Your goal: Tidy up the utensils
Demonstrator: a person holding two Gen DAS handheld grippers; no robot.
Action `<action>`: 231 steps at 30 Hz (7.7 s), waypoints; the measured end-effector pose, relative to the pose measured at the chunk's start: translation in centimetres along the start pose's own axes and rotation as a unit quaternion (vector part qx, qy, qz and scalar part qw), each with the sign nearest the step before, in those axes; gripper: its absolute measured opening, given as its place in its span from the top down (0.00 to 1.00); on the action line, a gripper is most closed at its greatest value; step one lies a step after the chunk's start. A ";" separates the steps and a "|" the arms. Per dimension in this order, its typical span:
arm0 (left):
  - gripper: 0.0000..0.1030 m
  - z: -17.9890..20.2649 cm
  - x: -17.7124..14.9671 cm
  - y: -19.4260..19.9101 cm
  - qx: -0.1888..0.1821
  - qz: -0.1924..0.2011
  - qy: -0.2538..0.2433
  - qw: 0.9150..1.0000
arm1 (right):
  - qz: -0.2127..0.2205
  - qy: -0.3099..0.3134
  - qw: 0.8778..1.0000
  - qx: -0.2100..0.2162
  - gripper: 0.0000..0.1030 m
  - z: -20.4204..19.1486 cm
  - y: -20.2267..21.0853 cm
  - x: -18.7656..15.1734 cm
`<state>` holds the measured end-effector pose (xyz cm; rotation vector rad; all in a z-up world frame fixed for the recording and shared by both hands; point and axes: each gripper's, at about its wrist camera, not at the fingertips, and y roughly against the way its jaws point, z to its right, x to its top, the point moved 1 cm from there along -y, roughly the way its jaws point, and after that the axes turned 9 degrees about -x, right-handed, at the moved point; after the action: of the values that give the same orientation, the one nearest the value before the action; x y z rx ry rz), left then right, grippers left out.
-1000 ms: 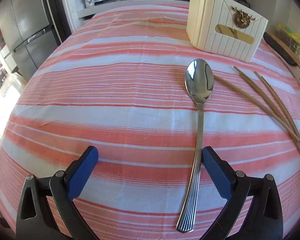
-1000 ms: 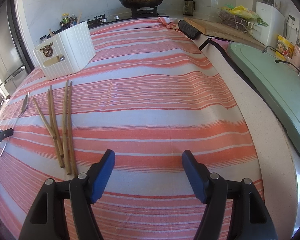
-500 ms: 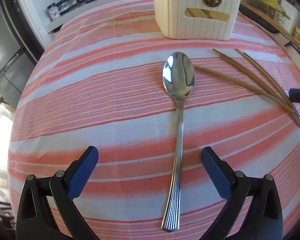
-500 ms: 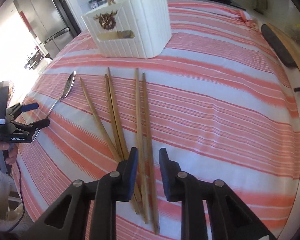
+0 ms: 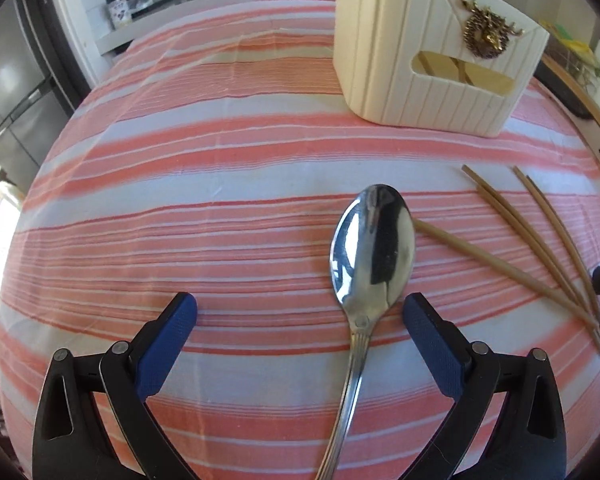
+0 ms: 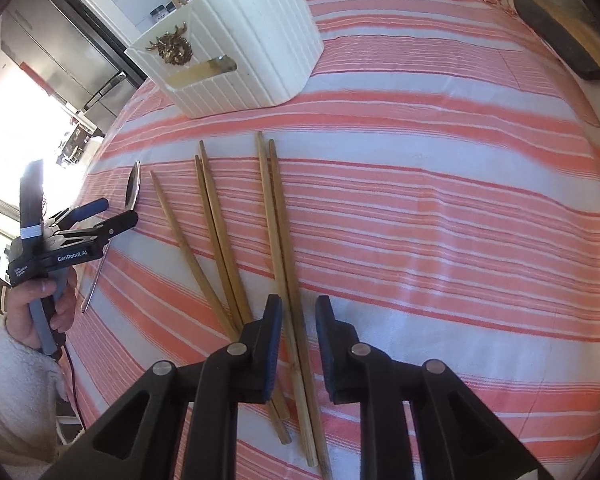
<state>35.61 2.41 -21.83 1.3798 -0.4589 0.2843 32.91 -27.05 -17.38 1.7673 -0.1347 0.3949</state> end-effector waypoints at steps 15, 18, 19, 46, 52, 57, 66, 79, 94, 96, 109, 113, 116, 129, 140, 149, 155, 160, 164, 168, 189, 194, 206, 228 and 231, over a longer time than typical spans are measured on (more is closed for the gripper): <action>0.00 -0.7 -0.9 0.5 0.006 -0.001 0.011 1.000 | -0.050 0.071 0.995 -0.040 0.84 -1.9 -1.8 3.1; 0.00 -0.6 -0.7 0.5 0.008 -0.004 0.012 1.000 | -0.072 0.083 0.993 -0.047 0.87 -2.6 -2.7 4.2; 0.00 -0.6 -0.8 0.5 0.008 -0.005 0.010 1.000 | -0.078 0.098 0.991 -0.056 0.87 -3.0 -2.9 4.3; 0.04 -0.2 2.1 -0.9 -0.020 -0.066 -0.023 0.997 | -0.013 0.120 0.984 -0.132 0.60 -4.2 -4.5 7.0; 0.59 0.4 2.0 0.5 -0.041 -0.028 -0.046 0.998 | 0.013 0.072 0.989 -0.129 0.94 -3.6 -4.8 9.8; 0.60 0.7 1.2 2.7 -0.071 0.002 -0.041 0.997 | 0.097 0.047 0.989 -0.100 0.94 -2.4 1.4 7.4; 0.60 2.3 -0.7 14.1 -0.134 0.107 -0.064 0.983 | 0.245 0.045 0.966 -0.067 0.94 -3.4 15.2 1.9; 0.60 2.5 -0.2 20.7 -0.166 0.169 -0.069 0.969 | 0.339 0.042 0.937 -0.069 0.94 -4.8 21.2 -0.2; 0.60 3.4 15.1 27.5 -0.192 0.273 -0.061 0.941 | 0.431 0.074 0.897 -0.070 0.94 -8.9 24.9 12.2; 0.60 3.6 17.7 26.2 -0.185 0.284 -0.050 0.939 | 0.448 0.069 0.889 -0.067 0.94 -9.2 24.6 14.3; 0.60 3.6 24.1 8.2 -0.169 0.131 0.018 0.977 | 0.326 0.030 0.945 -0.013 0.94 -6.9 9.7 23.1; 0.59 3.9 23.0 4.6 -0.161 0.083 0.016 0.983 | 0.248 0.026 0.968 -0.017 0.91 -6.2 5.4 24.1; 0.37 4.5 21.3 4.9 -0.170 0.083 0.004 0.982 | 0.240 0.012 0.970 -0.014 0.76 -5.6 4.9 23.6; 0.09 6.1 -0.7 10.4 -0.168 0.023 -0.073 0.983 | 0.245 0.042 0.966 -0.070 0.45 -4.0 10.0 3.3; 0.10 7.6 -6.8 6.8 -0.112 0.078 0.024 0.990 | 0.172 -0.066 0.968 -0.169 0.45 3.4 5.5 -9.9; 0.10 7.1 -7.9 5.2 -0.060 0.086 0.046 0.993 | 0.180 -0.062 0.961 -0.202 0.45 3.2 5.5 -10.9; 0.09 7.0 -8.4 4.5 -0.049 0.080 0.046 0.994 | 0.168 -0.053 0.963 -0.206 0.45 2.8 4.3 -11.7; 0.08 7.1 -8.5 4.4 -0.049 0.077 0.042 0.995 | 0.161 -0.056 0.964 -0.203 0.45 2.9 4.0 -11.8; 0.08 7.2 -8.5 4.3 -0.048 0.074 0.042 0.995 | 0.160 -0.057 0.964 -0.203 0.45 2.9 3.9 -11.8; 0.08 7.1 -8.4 4.6 -0.057 0.075 0.053 0.994 | 0.160 -0.057 0.964 -0.203 0.44 2.9 3.8 -11.8; 0.08 8.2 -5.4 3.6 -0.084 0.060 0.128 0.986 | 0.163 -0.062 0.966 -0.191 0.42 3.1 3.8 -11.9; 0.08 10.4 -3.4 2.3 -0.078 0.058 0.121 0.988 | 0.162 -0.059 0.966 -0.195 0.42 3.0 3.8 -11.9; 0.07 14.3 -2.7 -0.3 0.004 0.050 0.031 0.998 | 0.162 -0.059 0.966 -0.195 0.42 2.9 3.7 -11.9; 0.04 14.3 -2.3 -0.7 -0.012 0.030 0.002 0.999 | 0.160 -0.055 0.965 -0.203 0.42 2.7 3.6 -11.8; 0.02 14.2 -3.0 -0.1 -0.032 0.017 -0.033 0.999 | 0.162 -0.061 0.966 -0.194 0.42 3.0 3.7 -11.9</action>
<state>30.93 -11.32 -21.62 1.3226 -0.5436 0.2506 21.24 -32.29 -18.46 1.3807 -0.5581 0.4601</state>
